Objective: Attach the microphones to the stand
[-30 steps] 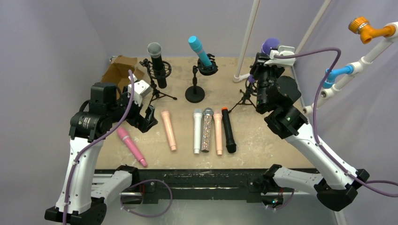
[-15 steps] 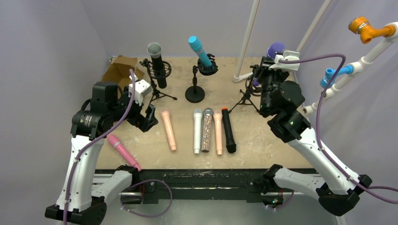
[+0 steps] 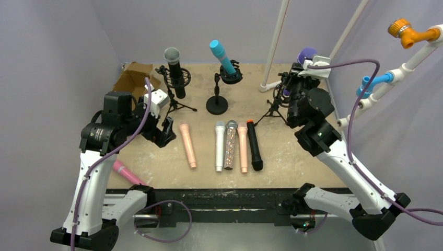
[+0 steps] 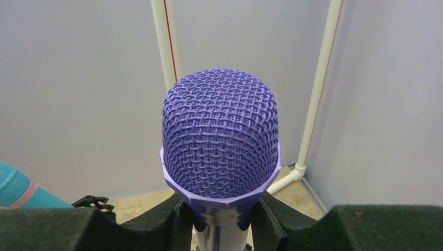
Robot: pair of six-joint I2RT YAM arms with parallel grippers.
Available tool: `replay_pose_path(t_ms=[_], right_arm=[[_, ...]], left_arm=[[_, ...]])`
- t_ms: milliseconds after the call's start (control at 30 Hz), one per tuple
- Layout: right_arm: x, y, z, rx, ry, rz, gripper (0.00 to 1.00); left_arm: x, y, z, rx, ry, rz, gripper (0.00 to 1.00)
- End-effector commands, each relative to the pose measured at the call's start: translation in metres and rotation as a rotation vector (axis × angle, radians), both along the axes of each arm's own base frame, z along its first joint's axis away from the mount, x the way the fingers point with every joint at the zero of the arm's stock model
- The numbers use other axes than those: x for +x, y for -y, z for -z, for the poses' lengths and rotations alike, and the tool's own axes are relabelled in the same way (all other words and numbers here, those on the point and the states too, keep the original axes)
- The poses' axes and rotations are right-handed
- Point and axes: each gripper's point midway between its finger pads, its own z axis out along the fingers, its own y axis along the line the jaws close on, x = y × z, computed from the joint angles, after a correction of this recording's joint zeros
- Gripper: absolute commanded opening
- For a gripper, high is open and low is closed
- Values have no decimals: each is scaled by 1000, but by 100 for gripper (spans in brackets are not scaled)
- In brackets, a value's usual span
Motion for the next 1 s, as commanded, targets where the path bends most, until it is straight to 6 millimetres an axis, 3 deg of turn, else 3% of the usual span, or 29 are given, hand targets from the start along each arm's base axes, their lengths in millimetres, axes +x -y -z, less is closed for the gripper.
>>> replay_pose_path(t_ms=[0, 333, 367, 533, 667, 733, 867, 967], right_arm=[[4, 2, 4, 27, 26, 8, 0], [13, 5, 43, 37, -4, 24, 0], [14, 4, 47, 35, -13, 21, 6], [16, -8, 50, 60, -58, -52, 59], [6, -15, 44, 114, -70, -134, 90], [-2, -13, 52, 116, -119, -144, 98], [-21, -21, 64, 148, -145, -255, 99], [-38, -16, 90, 208, -181, -277, 99]], left_arm=[[5, 0, -3, -11, 17, -15, 100], [3, -4, -2, 8, 24, -24, 100], [3, -4, -1, 8, 21, -25, 100], [7, -7, 1, 14, 13, -52, 100], [10, -11, 1, 24, 16, -80, 100], [12, -13, 4, 28, 12, -93, 100], [16, -17, 10, 25, 9, -125, 100], [21, -25, 21, 28, 8, -163, 100]])
